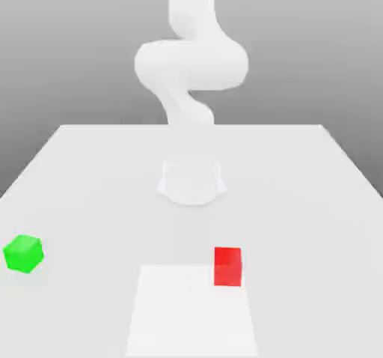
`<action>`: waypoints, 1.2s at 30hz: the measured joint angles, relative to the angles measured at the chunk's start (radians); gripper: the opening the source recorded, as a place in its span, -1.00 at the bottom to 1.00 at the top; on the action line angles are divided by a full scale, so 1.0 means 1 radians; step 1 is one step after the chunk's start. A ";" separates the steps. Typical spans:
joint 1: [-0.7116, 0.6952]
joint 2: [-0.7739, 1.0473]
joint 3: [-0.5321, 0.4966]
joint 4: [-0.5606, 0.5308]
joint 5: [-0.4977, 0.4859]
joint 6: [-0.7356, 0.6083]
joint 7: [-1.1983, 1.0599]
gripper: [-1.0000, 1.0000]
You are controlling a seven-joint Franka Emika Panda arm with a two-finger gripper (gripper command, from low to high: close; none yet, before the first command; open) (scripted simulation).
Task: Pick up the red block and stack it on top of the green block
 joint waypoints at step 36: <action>0.106 0.796 0.070 -0.533 -0.044 0.608 0.243 -1.00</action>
